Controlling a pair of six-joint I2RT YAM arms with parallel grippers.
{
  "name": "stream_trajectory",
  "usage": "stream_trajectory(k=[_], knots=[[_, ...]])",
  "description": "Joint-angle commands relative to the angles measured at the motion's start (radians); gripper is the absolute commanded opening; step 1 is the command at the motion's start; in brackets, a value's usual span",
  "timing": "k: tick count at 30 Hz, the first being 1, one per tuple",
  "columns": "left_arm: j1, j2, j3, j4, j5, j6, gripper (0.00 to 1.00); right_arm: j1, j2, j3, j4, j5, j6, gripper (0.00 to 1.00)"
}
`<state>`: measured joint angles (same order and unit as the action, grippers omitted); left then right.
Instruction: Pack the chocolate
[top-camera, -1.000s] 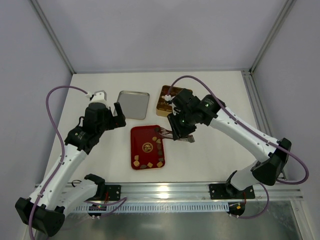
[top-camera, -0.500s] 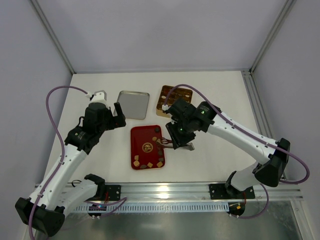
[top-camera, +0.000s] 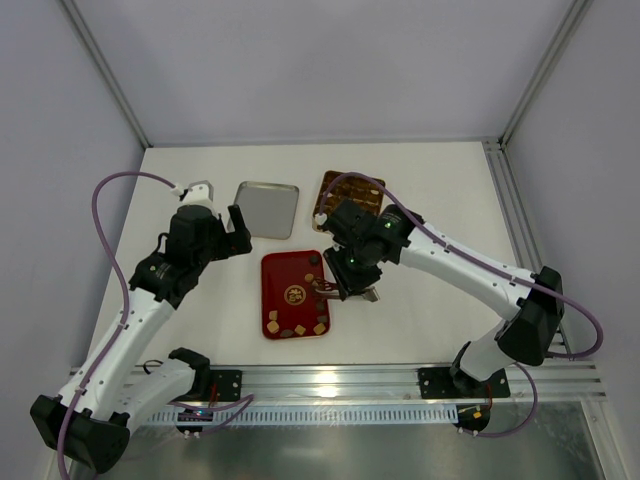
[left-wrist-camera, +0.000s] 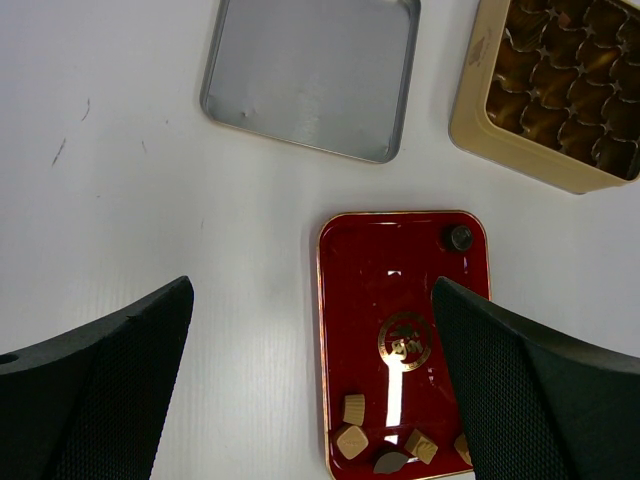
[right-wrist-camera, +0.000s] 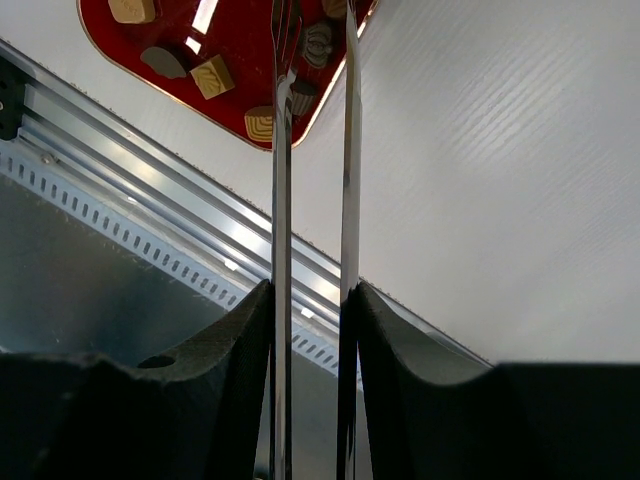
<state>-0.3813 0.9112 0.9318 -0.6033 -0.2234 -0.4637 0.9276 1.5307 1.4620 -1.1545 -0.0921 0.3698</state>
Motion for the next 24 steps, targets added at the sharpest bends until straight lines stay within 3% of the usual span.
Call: stream_trajectory(k=[1,24], knots=[[0.004,-0.018,0.019,0.017,-0.002,-0.004,1.0,0.007,0.009,0.009,0.03,0.009,0.014,0.39],[0.004,-0.028,0.019,0.017,-0.001,-0.001,1.0,0.008,0.078,0.066,-0.036,0.034,0.026,0.39]])
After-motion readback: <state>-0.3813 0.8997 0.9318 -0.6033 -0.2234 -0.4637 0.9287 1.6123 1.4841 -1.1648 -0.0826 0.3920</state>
